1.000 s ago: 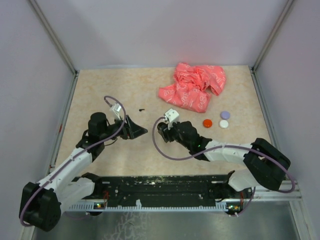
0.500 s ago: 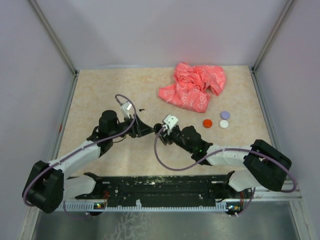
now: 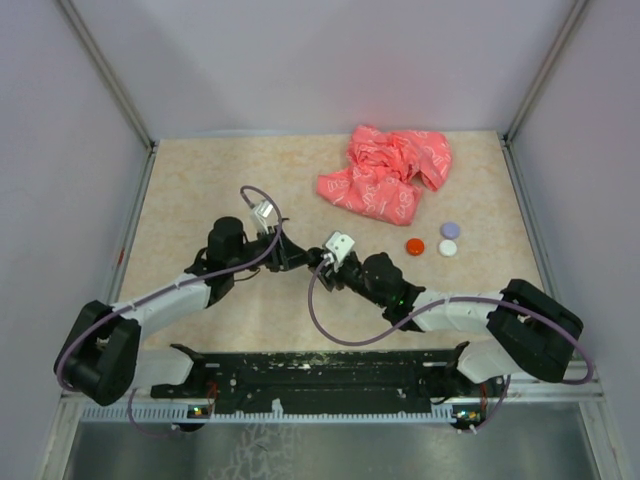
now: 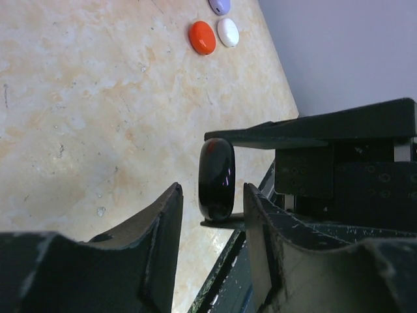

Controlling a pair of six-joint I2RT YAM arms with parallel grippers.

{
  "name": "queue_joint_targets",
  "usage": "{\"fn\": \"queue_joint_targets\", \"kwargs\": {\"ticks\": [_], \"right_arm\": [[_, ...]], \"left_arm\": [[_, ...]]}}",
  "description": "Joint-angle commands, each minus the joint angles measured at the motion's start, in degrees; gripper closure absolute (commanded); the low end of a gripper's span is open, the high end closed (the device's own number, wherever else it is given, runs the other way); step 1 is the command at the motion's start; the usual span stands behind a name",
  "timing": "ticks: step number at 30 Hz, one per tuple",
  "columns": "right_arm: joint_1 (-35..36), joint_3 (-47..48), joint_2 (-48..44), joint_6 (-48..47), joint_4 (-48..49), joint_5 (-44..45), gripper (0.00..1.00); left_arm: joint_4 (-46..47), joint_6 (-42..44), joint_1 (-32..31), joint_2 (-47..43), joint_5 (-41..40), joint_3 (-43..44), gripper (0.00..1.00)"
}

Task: Insert the wireless bluetooth earbuds into the charging case
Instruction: Pick up the charging case at the center of the board.

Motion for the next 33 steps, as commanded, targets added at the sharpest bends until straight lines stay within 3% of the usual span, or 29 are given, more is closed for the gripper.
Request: {"fn": "queue_joint_targets", "kwargs": {"ticks": [1, 10, 16, 22, 27, 33], "right_arm": [[0.89, 0.24, -0.77, -0.97, 3.71, -1.15, 0.68], [0.98, -1.0, -2.69, -0.96, 4.56, -1.41, 0.63], [0.96, -3.43, -6.2, 0.66, 7.71, -0.79, 0.52], [0.78, -2.0, -12.32, 1.61, -0.46, -2.8, 0.51], [-3.22, -2.94, -15.98, 5.35, -1.67, -11.5, 0.45], [-8.97, -3.87, -17.61, 10.24, 1.67, -25.84, 0.45]], "left_arm": [[3.54, 0.17, -0.97, 1.36, 0.93, 2.62, 0.55], [-2.1, 6.0, -1.42, 0.62, 1.88, 4.99, 0.84], [-17.63, 17.54, -1.38, -2.88, 0.69, 11.27, 0.91], [-29.95, 32.11, -1.41, -6.62, 0.82, 17.8, 0.92], [-36.0, 42.28, -1.42, -9.76, -0.27, 20.95, 0.95], [-40.03, 52.42, -1.37, -9.98, 9.06, 23.99, 0.99]]}}
